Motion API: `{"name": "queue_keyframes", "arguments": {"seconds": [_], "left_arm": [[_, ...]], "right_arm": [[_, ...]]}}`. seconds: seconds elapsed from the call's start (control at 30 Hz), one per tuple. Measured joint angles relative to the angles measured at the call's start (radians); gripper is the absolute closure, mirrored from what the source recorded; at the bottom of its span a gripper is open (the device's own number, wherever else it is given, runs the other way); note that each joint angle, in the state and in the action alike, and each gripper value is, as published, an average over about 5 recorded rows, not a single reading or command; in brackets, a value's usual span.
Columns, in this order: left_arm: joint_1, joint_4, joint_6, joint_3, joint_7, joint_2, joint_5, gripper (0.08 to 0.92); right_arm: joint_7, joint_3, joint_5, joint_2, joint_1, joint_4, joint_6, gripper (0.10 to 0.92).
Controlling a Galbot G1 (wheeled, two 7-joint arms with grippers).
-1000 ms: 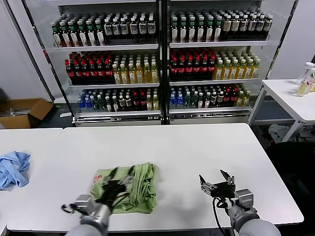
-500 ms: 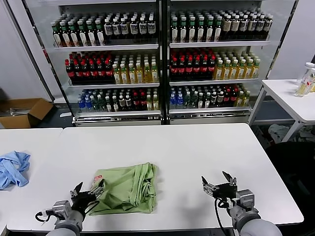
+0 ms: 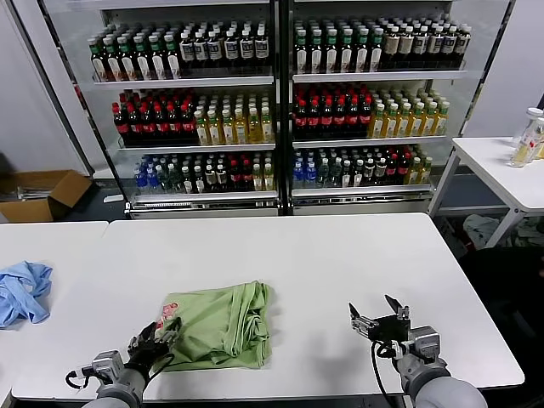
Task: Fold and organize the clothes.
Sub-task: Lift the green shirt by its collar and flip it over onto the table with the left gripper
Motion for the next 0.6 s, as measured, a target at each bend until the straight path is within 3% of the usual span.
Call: {"name": "queue_keyframes", "arguments": {"seconds": [0.47, 0.6], "left_arm": [[-0.002, 0.021, -0.019, -0.01, 0.052, -0.011, -0.061, 0.829], [0.009, -0.008, -0.014, -0.051, 0.069, 0.003, -0.098, 0.901]], "right_arm": [[-0.001, 0.008, -0.001, -0.002, -0.006, 0.006, 0.0, 0.203], [-0.001, 0.012, -0.001, -0.005, -0.008, 0.009, 0.0, 0.203]]}}
